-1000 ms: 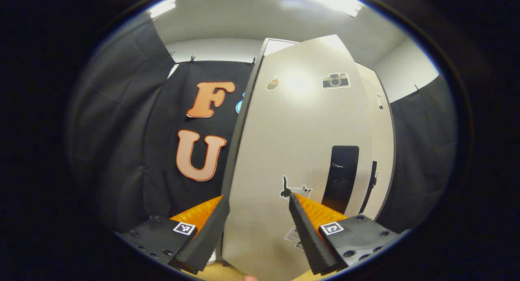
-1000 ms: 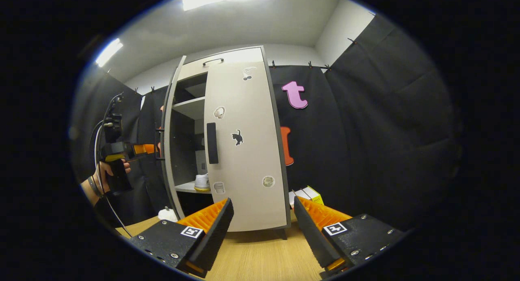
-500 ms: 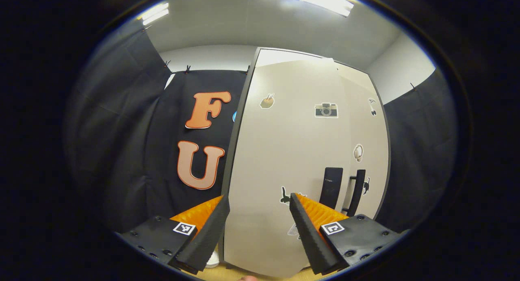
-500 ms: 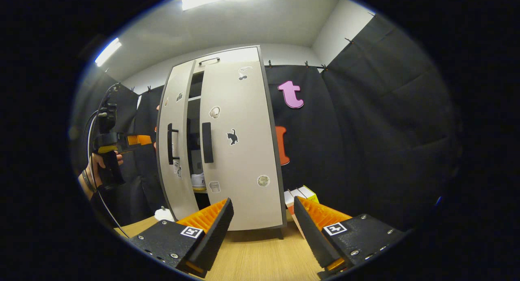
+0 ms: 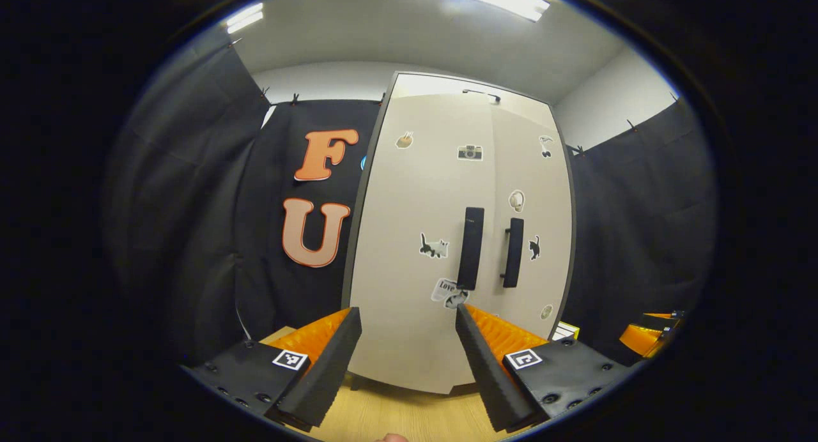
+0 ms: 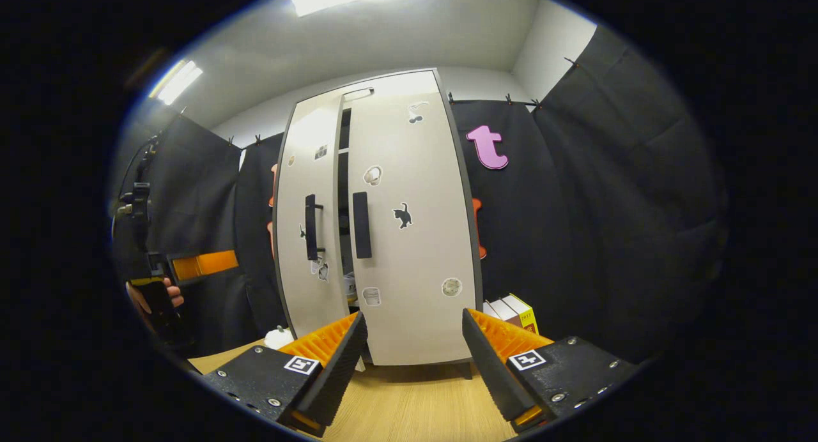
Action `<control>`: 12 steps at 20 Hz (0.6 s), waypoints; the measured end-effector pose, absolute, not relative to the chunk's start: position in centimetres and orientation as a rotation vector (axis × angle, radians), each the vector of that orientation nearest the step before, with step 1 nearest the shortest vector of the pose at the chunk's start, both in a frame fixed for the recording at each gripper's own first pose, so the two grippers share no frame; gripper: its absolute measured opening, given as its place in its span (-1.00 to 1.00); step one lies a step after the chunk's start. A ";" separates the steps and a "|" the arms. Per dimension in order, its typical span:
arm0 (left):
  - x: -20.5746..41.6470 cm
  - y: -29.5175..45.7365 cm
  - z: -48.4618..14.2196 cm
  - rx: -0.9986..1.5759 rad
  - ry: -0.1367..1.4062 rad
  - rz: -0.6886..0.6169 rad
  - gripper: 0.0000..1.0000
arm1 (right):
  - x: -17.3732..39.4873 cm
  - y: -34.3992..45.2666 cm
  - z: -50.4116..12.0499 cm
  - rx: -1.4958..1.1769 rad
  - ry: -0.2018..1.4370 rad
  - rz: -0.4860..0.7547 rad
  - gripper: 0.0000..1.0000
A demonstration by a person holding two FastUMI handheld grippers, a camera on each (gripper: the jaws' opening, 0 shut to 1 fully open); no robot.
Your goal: Grab one shoe with the right hand and put it into the shoe cabinet, grab the other shoe with the left hand and put it into the shoe cabinet; then close the right door with the right hand and the left door with the left hand.
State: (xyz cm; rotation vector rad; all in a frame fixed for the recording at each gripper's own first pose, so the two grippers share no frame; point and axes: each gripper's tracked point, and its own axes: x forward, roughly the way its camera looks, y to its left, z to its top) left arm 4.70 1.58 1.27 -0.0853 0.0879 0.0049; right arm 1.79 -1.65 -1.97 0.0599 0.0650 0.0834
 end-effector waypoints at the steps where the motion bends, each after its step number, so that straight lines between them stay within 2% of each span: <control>1: 3.8 1.5 0.4 -0.088 0.099 0.009 0.87 | 1.7 -1.2 -2.0 0.058 0.063 0.089 0.84; 2: 3.1 1.3 -0.5 -0.086 0.104 0.014 0.93 | 1.5 -1.0 -2.0 0.056 0.064 0.090 0.85; 7: -0.8 0.2 -4.1 -0.069 0.115 0.016 0.93 | 0.4 -0.4 -2.1 0.054 0.053 0.069 0.84; 12: -2.3 0.5 -4.3 -0.049 0.114 0.028 0.93 | -0.3 -1.1 -3.0 0.059 0.066 0.038 0.85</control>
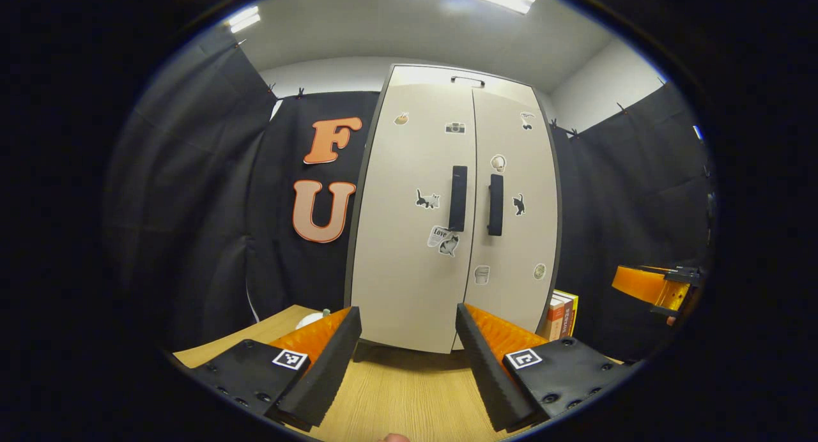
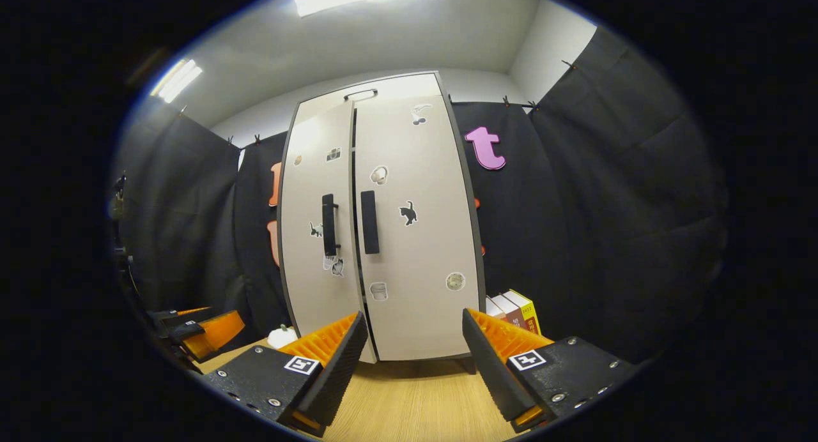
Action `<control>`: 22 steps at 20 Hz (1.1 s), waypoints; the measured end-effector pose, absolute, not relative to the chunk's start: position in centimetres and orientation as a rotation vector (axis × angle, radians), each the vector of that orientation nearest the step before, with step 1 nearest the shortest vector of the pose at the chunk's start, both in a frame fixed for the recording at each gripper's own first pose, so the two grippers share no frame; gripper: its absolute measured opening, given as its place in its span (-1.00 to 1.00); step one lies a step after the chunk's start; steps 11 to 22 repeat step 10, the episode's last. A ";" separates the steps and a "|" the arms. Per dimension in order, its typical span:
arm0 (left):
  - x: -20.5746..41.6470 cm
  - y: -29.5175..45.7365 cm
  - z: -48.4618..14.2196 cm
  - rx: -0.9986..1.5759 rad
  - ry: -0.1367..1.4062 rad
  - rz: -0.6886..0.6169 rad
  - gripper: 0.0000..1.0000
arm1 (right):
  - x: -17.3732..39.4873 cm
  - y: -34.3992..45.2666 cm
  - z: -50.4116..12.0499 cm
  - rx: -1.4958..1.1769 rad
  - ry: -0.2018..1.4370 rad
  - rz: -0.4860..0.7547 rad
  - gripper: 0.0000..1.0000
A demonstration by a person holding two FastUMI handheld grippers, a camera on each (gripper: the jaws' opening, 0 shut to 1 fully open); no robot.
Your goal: Grab one shoe with the right hand and put it into the shoe cabinet, grab the other shoe with the left hand and put it into the shoe cabinet; then close the right door with the right hand and the left door with the left hand.
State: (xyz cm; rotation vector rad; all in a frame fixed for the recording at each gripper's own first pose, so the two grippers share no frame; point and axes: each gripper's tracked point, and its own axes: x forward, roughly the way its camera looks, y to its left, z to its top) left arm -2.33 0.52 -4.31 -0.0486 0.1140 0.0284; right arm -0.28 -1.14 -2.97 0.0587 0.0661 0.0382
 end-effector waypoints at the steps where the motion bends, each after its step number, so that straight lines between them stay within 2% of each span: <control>1: -2.3 0.7 -4.1 -0.052 0.110 0.029 0.93 | -0.3 -1.2 -3.0 0.060 0.066 0.036 0.85; 6: -2.4 1.5 -2.8 -0.023 0.072 0.037 0.93 | -1.1 -1.2 -2.6 0.056 0.053 0.033 0.84; 7: -2.4 1.6 -2.6 -0.019 0.067 0.038 0.99 | -1.2 -1.2 -2.5 0.056 0.051 0.035 0.84; 8: -2.4 1.6 -2.5 -0.021 0.065 0.038 0.93 | -1.3 -1.1 -2.4 0.056 0.049 0.036 0.83; 22: -2.4 1.4 -2.5 -0.033 0.068 0.031 0.93 | -1.5 -1.1 -2.2 0.058 0.045 0.041 0.85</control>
